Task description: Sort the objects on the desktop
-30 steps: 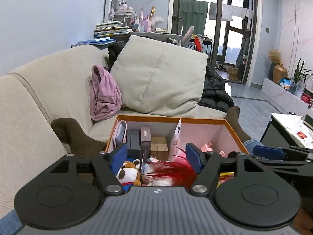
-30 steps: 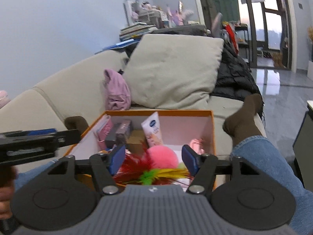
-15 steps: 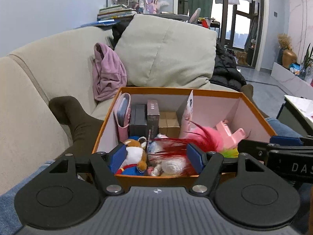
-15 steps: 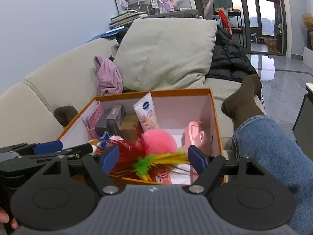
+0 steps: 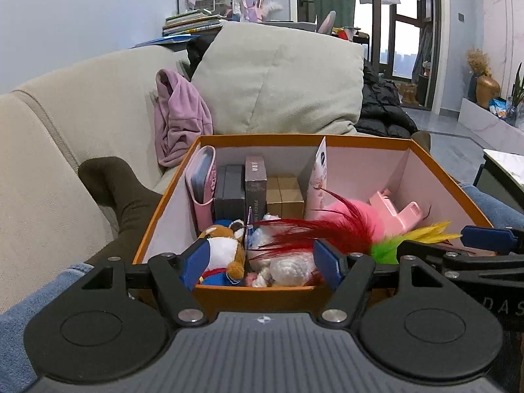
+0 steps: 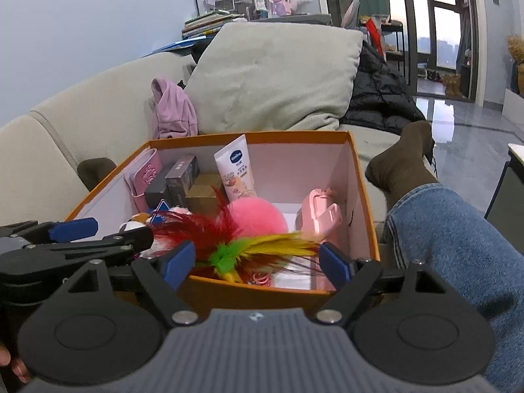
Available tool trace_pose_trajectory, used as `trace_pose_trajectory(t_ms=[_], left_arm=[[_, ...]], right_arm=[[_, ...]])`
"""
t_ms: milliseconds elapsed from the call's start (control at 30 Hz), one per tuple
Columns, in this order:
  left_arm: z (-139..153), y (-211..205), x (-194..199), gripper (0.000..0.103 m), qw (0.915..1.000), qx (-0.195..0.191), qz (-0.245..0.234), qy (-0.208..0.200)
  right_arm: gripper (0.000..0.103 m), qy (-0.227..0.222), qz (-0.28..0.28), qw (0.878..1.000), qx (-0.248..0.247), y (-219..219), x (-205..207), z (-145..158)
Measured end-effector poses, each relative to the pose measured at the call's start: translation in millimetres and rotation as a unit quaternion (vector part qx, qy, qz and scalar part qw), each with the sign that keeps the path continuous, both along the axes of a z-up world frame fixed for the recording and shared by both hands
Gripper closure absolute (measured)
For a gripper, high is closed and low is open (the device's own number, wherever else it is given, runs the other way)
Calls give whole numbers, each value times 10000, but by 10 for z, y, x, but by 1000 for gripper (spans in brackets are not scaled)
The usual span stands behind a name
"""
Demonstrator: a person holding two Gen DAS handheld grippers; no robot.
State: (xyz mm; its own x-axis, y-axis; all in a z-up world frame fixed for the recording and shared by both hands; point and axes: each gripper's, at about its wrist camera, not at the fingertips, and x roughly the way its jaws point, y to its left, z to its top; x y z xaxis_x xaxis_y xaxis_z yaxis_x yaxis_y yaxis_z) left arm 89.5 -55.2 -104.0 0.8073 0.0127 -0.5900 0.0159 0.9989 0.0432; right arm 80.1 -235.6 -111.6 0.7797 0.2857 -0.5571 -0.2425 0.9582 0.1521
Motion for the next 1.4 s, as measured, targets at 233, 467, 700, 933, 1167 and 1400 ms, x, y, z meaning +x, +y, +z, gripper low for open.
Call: trace_pose_trajectory(t_ms=[233,467,700,933,1167,1400], left_arm=[[-23,7,18,19,10000,-8,-6,-32],[-25,10,17,19,10000,-9,-6,-38],[-28,9,16,19,10000,-8,-9,-44],[-28,8,13,19,10000,-6,-9,-43],[-29,9,13,19,10000,-6,-10,-44],[-29,9,13,19,10000,-6,-7,-46]], right_arm=[[19,-65,-16,10000,-19,-2,6,-19],[19,-92,-22,10000,-27,1,5,-27],[18,-108,-30,9999,-33,5,-3,-28],[18,-125,-42,9999,-43,7,-5,-31],[18,-124,-39,9999,-44,4,-6,-31],[18,-134,-46,9999,-45,4,-8,-30]])
